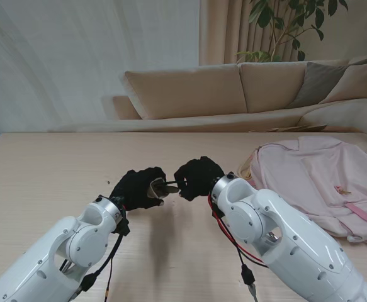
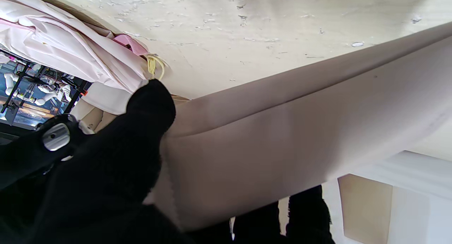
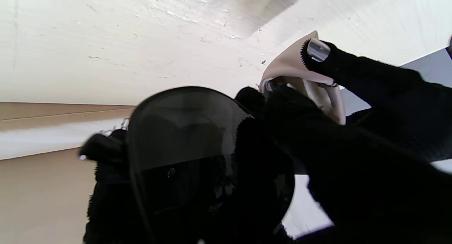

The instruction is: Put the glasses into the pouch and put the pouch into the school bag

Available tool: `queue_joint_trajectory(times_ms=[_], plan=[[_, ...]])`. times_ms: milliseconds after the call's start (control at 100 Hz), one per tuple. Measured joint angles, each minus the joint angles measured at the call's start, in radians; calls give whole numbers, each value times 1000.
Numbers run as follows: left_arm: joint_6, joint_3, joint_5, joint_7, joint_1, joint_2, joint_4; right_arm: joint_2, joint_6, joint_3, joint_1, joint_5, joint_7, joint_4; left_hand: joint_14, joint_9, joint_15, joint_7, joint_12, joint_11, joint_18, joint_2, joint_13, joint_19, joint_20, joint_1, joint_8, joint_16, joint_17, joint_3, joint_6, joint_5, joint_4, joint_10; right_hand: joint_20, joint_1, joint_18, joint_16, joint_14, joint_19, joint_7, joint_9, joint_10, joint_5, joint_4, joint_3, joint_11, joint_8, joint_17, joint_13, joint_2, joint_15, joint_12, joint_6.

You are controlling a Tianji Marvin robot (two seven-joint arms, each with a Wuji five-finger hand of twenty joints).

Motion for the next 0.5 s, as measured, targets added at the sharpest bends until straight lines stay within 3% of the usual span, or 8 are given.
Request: queue_joint_trajectory(times_ms=[170,370,500], plan=[[4,4,-1,-43,-6,3,-10,4,17,-18,18,-16,23,-2,0,0,0,0,0,0,0,0,0,0,0,0,0,0,-2,0,0,0,0,0,0,0,-2,0,0,0,0,0,0,0,0,0,0,0,4,0,0,0,0,-1],[6,8,10,-43,-8,5,-15,6,95,-52,45,-37,52,-7,0,0,0,0,0,0,1,0,0,0,0,0,0,0,-2,0,0,0,0,0,0,0,-10,0,0,0,-1,0,0,0,0,0,0,0,12,0,0,0,0,-8],[12,12,11,-47,-9,7,-18,7,101,-69,63,-38,69,-8,0,0,0,0,0,0,1,0,0,0,0,0,0,0,-2,0,0,0,0,0,0,0,-10,0,0,0,-1,0,0,0,0,0,0,0,12,0,0,0,0,-8]])
